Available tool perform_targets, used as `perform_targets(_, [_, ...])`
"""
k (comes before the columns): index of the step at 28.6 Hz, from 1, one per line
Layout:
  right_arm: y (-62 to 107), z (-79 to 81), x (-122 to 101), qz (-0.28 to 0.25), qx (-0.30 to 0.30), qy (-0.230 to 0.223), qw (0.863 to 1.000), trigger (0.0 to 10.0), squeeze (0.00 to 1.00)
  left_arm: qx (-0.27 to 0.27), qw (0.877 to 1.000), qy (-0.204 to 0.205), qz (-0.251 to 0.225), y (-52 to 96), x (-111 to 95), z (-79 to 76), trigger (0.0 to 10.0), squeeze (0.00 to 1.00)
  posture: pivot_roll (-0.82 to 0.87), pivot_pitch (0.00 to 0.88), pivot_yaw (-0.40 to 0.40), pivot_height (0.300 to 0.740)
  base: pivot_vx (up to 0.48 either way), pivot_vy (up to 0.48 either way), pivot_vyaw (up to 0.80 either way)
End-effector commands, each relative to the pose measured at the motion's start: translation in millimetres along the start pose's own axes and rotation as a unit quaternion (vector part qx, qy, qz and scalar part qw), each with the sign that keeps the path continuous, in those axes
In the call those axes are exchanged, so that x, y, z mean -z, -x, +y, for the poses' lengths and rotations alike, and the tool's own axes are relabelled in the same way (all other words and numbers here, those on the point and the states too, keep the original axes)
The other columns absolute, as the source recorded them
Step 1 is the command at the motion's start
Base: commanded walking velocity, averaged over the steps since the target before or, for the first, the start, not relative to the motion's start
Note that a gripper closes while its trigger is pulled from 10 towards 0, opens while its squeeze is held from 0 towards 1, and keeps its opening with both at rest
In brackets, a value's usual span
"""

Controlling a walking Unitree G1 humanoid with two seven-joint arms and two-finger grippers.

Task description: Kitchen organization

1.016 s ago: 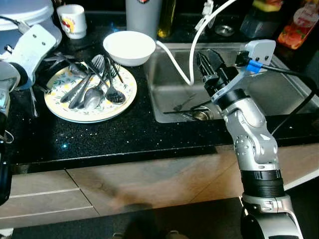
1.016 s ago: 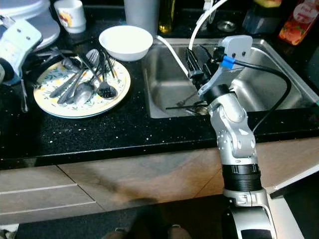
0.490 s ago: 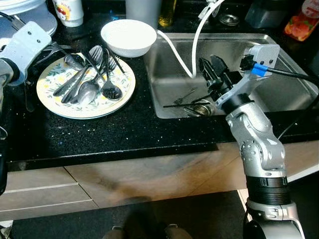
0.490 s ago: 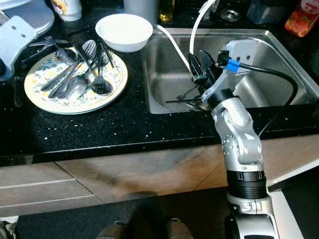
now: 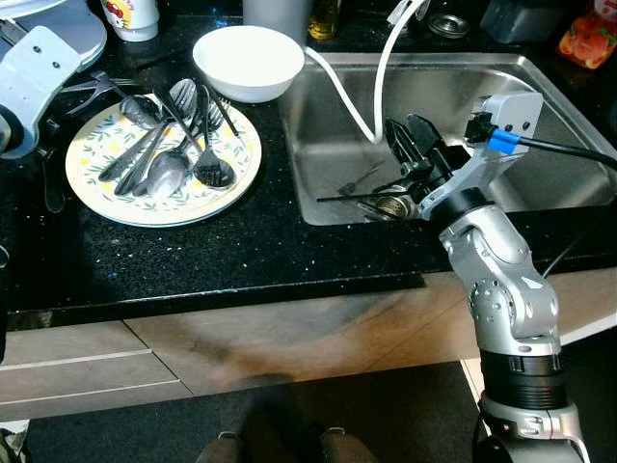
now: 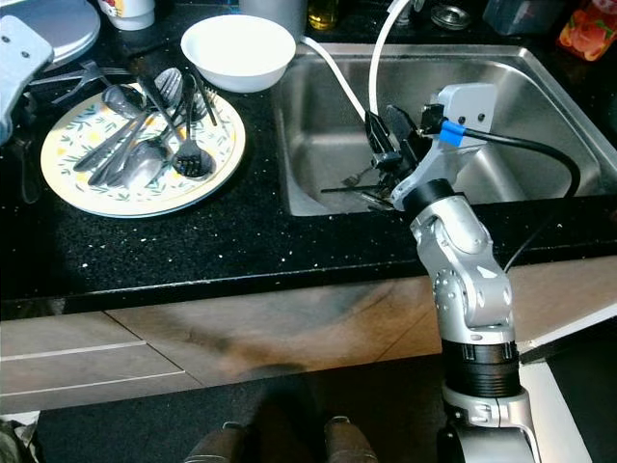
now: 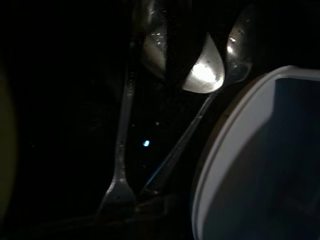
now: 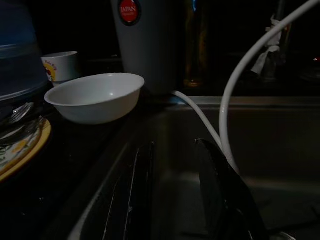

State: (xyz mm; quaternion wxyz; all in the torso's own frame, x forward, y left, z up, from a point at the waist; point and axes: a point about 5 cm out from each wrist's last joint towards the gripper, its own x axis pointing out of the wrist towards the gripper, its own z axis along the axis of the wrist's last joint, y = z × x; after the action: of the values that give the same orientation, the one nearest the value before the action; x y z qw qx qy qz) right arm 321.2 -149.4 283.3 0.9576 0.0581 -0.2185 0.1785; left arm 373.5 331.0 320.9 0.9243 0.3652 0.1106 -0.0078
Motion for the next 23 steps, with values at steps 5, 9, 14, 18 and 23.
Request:
perform_targets(5, [4.3,-2.2,1,0.004,0.01,-0.007,1.0,10.0,0.0,0.004,0.988,-0.086,0.131,2.0,59,-13.4,0.0,0.0,0.07,0.3,-0.075,0.74,0.0,0.0,0.0])
perform_targets(9, [2.3,-4.0,1,0.004,0.012,-0.007,1.0,10.0,0.0,-0.013,0.984,-0.128,0.124,-0.3,56,-14.7,0.0,0.0,0.07,0.268,-0.076,0.74,0.0,0.0,0.0])
perform_targets(14, [-2.8,-6.9,-1,-0.004,0.014,-0.003,1.0,10.0,0.0,-0.111,0.98,-0.164,-0.022,-3.4,2,-2.9,10.0,0.0,0.07,0.234,-0.076,0.74,0.0,0.0,0.0])
perform_targets(18, [-5.2,-9.0,-6,-0.017,0.018,0.002,1.0,10.0,0.0,-0.179,0.955,-0.129,-0.199,10.3,-66,9.5,10.0,0.0,0.07,0.184,-0.081,0.74,0.0,0.0,0.0])
perform_targets(23, [-6.2,-18.5,-18,-0.034,0.03,0.017,0.999,10.0,0.0,-0.073,0.934,-0.116,-0.329,17.6,-116,-16.4,10.0,0.0,0.04,0.143,-0.074,0.74,0.0,0.0,0.0])
